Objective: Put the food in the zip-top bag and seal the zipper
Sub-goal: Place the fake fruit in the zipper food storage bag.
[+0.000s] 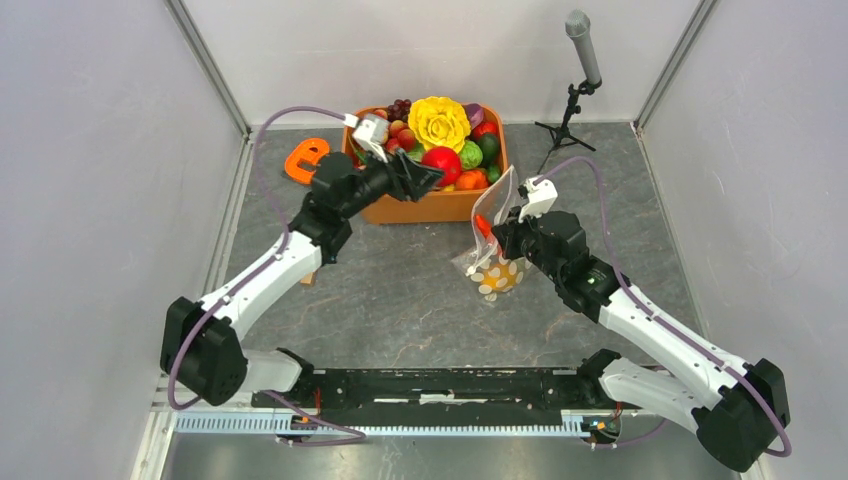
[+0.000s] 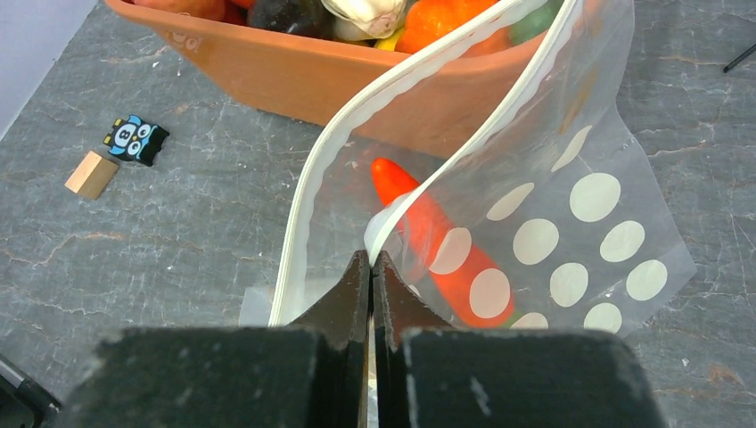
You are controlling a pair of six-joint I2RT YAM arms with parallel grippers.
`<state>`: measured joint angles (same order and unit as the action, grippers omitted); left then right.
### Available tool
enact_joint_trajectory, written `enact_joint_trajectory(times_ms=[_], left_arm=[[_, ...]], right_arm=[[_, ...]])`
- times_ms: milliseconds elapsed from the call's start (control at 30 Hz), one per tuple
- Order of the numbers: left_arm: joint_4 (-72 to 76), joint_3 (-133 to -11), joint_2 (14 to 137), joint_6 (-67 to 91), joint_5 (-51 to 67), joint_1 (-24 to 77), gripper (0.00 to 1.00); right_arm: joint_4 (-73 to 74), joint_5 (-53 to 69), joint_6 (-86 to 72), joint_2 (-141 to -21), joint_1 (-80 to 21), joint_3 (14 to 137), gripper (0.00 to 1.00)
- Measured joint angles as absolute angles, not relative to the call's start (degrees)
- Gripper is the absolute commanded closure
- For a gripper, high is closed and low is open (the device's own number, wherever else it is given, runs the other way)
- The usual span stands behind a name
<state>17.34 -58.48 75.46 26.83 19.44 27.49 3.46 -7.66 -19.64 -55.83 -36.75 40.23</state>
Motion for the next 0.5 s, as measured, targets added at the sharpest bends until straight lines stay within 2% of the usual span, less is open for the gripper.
enact_joint_trajectory(times_ms=[233, 500], left_arm=[[20.47, -58.54, 79.83, 26.87, 22.72, 37.78, 0.6], [21.15, -58.96, 84.4, 26.87, 22.72, 39.62, 0.6]], right_arm=[[2.98, -7.57, -19.7, -55.77, -36.75, 40.21, 1.0], [3.01, -7.62, -19.73, -53.6, -36.75, 40.14, 1.0]])
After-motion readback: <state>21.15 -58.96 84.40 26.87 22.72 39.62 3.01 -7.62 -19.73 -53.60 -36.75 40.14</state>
